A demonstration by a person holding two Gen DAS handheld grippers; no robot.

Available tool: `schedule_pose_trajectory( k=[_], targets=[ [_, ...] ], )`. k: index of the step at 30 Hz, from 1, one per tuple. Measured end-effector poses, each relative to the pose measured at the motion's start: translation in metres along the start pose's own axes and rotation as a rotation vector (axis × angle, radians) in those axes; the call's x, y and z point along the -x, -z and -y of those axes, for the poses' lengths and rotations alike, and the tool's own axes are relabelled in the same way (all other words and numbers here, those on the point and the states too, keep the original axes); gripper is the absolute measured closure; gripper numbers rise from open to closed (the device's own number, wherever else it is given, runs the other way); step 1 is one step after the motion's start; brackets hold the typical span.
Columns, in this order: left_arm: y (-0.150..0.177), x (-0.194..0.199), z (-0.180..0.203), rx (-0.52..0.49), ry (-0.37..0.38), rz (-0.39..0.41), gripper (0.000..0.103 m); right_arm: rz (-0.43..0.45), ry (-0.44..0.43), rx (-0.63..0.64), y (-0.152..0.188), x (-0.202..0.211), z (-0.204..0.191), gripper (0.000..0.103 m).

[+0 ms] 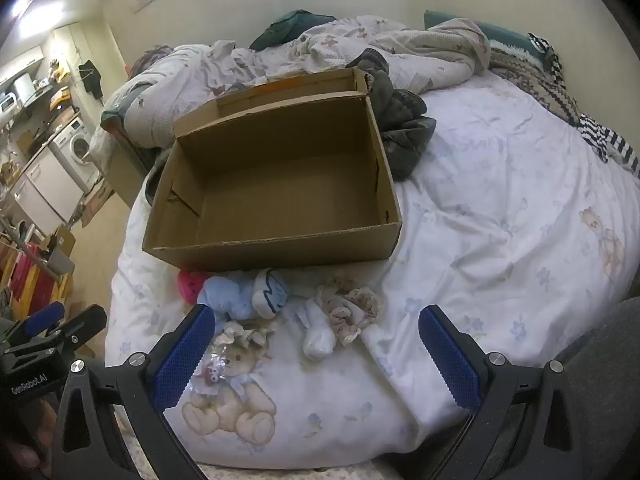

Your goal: Organize soft objects

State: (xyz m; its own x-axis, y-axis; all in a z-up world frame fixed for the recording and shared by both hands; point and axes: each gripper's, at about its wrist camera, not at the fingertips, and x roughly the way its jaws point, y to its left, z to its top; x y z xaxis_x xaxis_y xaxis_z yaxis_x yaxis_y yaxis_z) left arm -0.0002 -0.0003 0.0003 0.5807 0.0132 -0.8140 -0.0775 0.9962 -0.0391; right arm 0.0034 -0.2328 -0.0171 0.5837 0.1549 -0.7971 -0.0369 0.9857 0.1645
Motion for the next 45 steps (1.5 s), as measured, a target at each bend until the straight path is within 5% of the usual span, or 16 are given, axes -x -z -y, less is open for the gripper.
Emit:
schedule_pose_trajectory(
  k=[45],
  targets=[
    [0.0008, -0.0011, -0.0038, 0.02, -0.004, -0.002, 0.0, 0.0, -0.003, 0.0, 0.0012, -0.0001, -0.0016, 0.0]
  ],
)
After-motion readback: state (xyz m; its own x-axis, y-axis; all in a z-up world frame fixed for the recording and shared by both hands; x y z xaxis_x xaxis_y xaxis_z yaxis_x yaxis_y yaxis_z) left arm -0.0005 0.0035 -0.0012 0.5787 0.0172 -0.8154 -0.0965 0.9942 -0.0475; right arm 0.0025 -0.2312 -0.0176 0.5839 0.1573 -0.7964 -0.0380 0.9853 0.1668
